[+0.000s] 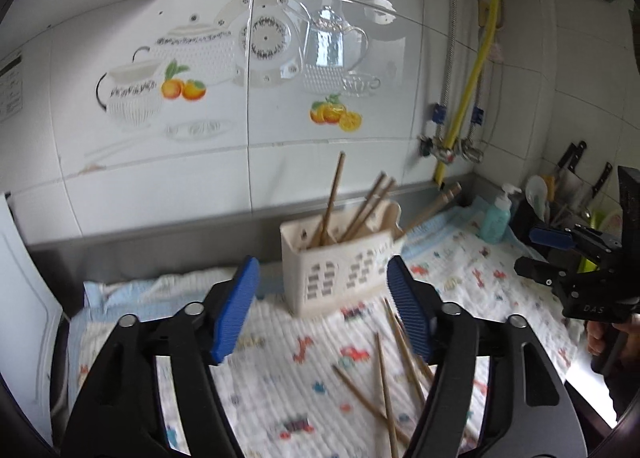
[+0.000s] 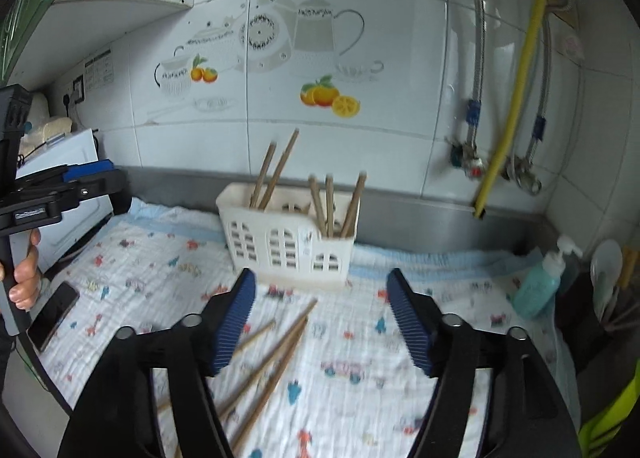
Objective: Organize utensils
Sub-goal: 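Move both open grippers back down over the remaining chopsticks, then close the left gripper on a chopstick while the right gripper grasps another, then lift both chopsticks upright and carry them over the cream holder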
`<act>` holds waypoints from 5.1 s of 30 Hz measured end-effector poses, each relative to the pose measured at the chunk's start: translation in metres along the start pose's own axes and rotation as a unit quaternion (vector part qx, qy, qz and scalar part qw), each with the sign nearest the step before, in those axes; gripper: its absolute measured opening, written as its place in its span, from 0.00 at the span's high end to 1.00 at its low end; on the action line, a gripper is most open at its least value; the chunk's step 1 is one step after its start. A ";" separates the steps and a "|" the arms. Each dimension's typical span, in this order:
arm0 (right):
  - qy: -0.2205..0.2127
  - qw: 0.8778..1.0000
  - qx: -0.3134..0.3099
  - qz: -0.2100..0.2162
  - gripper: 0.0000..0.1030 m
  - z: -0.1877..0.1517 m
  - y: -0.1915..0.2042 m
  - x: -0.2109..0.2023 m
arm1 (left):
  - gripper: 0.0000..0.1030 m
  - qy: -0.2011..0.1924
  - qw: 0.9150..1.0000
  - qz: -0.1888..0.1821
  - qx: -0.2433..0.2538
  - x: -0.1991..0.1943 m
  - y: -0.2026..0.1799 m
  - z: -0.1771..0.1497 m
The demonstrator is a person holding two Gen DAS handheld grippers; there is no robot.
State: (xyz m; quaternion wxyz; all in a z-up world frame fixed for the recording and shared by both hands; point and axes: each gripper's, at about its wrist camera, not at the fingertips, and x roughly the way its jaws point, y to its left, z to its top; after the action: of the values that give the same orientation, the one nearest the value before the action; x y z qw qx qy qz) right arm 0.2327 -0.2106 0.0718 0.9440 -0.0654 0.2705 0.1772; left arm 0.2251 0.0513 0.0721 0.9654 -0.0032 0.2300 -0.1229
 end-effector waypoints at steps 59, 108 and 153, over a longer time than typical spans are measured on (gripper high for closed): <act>0.117 0.990 0.080 0.011 0.17 -0.146 0.037 0.030 | 0.85 0.241 0.967 -0.083 0.011 0.071 -0.062 -0.185; 0.124 0.988 0.091 0.002 0.92 -0.149 0.055 0.058 | 0.94 0.172 0.983 -0.061 0.009 0.041 -0.054 -0.153; 0.149 0.986 0.078 -0.001 0.93 -0.167 0.049 0.063 | 0.94 0.107 0.993 -0.049 0.006 0.026 -0.043 -0.103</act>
State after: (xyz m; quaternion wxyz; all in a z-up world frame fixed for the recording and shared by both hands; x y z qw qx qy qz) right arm 0.1835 -0.1829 -0.1045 0.8957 -0.0175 0.4206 0.1429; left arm 0.1917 0.0085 -0.0285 0.9281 0.0046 0.3305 -0.1715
